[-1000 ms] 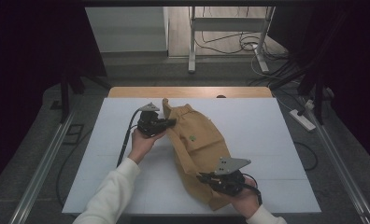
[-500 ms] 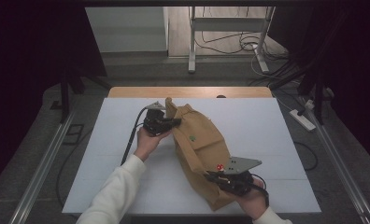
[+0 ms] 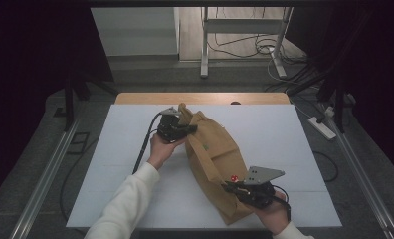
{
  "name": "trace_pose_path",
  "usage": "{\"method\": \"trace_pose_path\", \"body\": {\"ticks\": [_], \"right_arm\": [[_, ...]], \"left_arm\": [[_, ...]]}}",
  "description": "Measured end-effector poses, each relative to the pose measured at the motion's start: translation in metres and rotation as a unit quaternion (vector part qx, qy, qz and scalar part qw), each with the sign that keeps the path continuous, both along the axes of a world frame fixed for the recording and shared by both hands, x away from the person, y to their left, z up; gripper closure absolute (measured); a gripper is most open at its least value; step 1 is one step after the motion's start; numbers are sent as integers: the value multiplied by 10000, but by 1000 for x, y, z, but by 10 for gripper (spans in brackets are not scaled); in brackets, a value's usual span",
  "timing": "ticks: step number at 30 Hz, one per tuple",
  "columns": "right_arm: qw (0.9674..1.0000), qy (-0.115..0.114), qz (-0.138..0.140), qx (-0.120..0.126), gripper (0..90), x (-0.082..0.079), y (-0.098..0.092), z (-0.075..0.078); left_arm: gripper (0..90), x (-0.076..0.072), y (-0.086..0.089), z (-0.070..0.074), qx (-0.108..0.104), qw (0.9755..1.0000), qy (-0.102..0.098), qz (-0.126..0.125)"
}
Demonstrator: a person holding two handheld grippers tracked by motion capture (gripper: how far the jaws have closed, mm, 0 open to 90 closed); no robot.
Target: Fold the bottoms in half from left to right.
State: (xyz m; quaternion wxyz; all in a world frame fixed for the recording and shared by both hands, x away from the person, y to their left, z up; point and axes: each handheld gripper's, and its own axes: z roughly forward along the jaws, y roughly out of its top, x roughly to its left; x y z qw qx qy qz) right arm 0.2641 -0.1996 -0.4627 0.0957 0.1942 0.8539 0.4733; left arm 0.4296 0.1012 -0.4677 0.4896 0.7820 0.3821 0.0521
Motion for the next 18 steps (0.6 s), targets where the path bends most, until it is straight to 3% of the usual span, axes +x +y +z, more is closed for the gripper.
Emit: {"method": "trace_pose_path", "body": {"ticks": [18], "right_arm": [[9997,45,-210,-105,862,2,-15,-3]], "left_arm": [[848,7,-17,-3,53,10000,54,-49]]}}
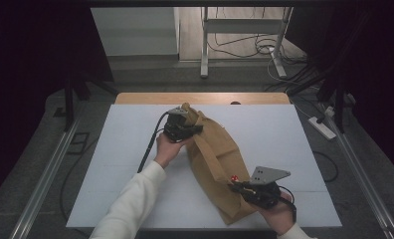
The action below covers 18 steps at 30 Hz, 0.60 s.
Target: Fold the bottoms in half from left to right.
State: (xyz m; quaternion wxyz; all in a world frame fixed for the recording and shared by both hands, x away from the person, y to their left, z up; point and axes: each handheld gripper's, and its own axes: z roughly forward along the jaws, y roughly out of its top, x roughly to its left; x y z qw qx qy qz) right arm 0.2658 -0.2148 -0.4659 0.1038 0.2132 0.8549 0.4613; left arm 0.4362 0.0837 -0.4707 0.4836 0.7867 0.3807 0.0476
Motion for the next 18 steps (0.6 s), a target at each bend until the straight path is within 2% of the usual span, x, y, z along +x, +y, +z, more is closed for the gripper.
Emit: {"method": "trace_pose_path", "body": {"ticks": [8,18], "right_arm": [[10000,50,-62,-8,862,0,-5,-3],[9998,91,-146,-86,862,1,-11,-7]], "left_arm": [[848,2,-6,-2,-41,10000,64,-22],[840,5,-14,-4,51,10000,71,-41]]}}
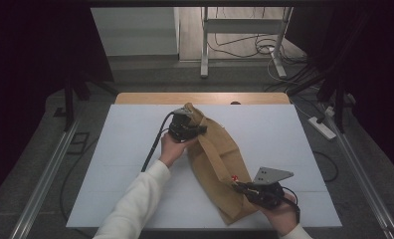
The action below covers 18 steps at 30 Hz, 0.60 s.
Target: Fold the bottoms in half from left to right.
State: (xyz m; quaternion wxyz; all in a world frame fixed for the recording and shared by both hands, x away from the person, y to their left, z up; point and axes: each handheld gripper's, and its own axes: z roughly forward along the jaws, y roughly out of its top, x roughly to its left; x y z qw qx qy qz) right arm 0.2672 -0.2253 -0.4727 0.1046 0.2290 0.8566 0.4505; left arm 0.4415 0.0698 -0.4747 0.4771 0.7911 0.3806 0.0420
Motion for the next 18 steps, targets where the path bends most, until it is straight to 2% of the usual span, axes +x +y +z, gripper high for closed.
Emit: {"method": "trace_pose_path", "body": {"ticks": [18], "right_arm": [[9997,130,-181,-75,861,-1,-12,-4]], "left_arm": [[815,5,-17,-5,79,10000,57,-18]]}}
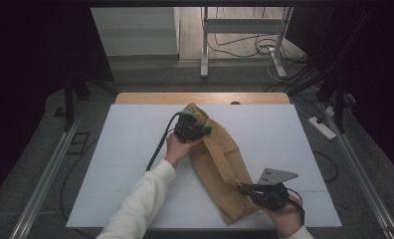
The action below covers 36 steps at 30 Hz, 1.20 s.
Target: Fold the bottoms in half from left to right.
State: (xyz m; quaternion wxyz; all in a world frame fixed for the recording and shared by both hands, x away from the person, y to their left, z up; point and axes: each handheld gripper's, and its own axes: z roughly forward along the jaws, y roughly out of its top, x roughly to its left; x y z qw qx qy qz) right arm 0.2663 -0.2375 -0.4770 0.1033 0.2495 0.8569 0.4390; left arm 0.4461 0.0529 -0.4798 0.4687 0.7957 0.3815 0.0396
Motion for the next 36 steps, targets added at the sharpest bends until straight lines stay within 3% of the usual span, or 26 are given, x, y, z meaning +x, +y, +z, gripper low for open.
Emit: {"method": "trace_pose_path", "body": {"ticks": [9,17,18,20,22,23,28,33,36], "right_arm": [[9999,64,-32,-107,860,2,-1,-3],[9998,80,-57,-174,853,3,-2,-3],[9997,101,-47,-195,831,3,-3,-3],[9995,130,-82,-281,673,4,-3,-3],[9991,-30,-261,-326,504,5,-4,-5],[9988,-70,-343,-332,464,5,-6,-5],[9970,-198,-653,-354,387,8,-12,-6],[9966,-207,-665,-441,384,10,-12,-8],[9968,-101,-631,-479,385,12,-11,-10]], "left_arm": [[793,4,-4,-3,27,10000,37,-11],[739,6,-5,-3,-88,9999,65,-41],[653,5,-5,-1,-131,9999,17,-8],[423,4,-3,3,-171,9998,-67,101],[329,2,-1,6,-104,9998,-119,134],[298,1,0,7,-44,9998,-134,137],[259,-6,4,9,102,9998,-194,22],[262,-18,13,9,324,9991,-233,-136],[266,-25,23,9,305,9992,-207,-133]]}}
